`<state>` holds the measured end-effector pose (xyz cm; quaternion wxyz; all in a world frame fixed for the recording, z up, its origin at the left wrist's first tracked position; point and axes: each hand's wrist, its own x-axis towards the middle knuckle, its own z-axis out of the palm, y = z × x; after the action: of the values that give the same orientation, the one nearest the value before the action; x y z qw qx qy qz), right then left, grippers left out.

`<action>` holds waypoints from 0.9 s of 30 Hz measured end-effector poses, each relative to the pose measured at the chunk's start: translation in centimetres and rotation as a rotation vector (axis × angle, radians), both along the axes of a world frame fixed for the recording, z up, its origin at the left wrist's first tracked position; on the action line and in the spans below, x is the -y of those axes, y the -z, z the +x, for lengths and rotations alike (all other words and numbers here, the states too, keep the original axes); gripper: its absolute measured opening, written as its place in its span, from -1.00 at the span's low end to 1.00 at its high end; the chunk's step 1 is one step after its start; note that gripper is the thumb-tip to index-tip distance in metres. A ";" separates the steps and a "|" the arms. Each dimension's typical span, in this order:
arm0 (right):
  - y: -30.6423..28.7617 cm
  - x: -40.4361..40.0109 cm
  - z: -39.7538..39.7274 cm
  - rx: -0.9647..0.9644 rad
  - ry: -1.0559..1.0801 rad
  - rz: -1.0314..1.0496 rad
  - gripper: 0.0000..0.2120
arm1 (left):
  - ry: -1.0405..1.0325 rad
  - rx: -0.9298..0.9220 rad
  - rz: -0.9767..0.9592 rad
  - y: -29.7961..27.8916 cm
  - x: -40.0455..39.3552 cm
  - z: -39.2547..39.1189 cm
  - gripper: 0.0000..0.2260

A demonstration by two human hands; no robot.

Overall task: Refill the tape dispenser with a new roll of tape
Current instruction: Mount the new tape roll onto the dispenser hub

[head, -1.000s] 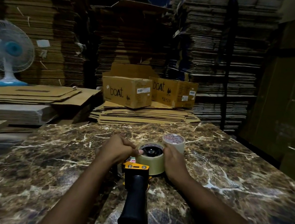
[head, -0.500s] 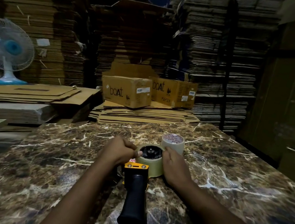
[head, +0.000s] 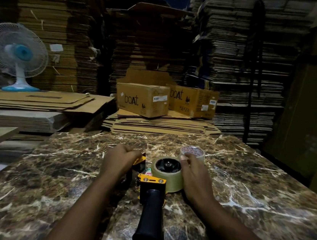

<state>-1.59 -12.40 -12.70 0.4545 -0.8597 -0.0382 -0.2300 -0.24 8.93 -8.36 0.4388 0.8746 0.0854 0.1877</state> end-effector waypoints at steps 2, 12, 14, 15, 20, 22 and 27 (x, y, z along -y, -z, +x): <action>-0.7 -0.5 -0.8 0.096 0.045 -0.065 -0.41 | -0.003 -0.082 0.045 0.0 -0.5 0.2 -0.77; -2.0 -4.6 -3.7 0.404 -0.186 -0.381 -0.61 | 0.074 -0.120 -0.144 -0.4 -1.0 0.5 -0.66; -2.3 -5.3 -3.9 0.353 -0.189 -0.435 -0.58 | 0.091 -0.097 -0.163 -0.4 -0.7 0.6 -0.66; -2.5 -5.5 -3.9 0.310 -0.190 -0.460 -0.56 | 0.101 -0.088 -0.165 -0.3 -0.6 0.8 -0.67; -3.2 -6.0 -3.9 0.171 -0.230 -0.534 -0.63 | 0.168 -0.081 -0.119 0.4 -0.2 1.1 -0.79; -3.2 -6.0 -3.9 0.152 -0.245 -0.543 -0.69 | 0.204 -0.090 -0.154 0.3 -0.2 0.8 -0.80; -3.4 -6.1 -3.8 0.172 -0.265 -0.579 -0.76 | 0.255 -0.085 -0.351 0.2 0.1 0.0 -0.84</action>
<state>-5.44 -6.33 -9.30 0.2124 -0.9182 -0.2515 -0.2202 -0.20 8.86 -8.60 0.6003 0.7958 0.0238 0.0761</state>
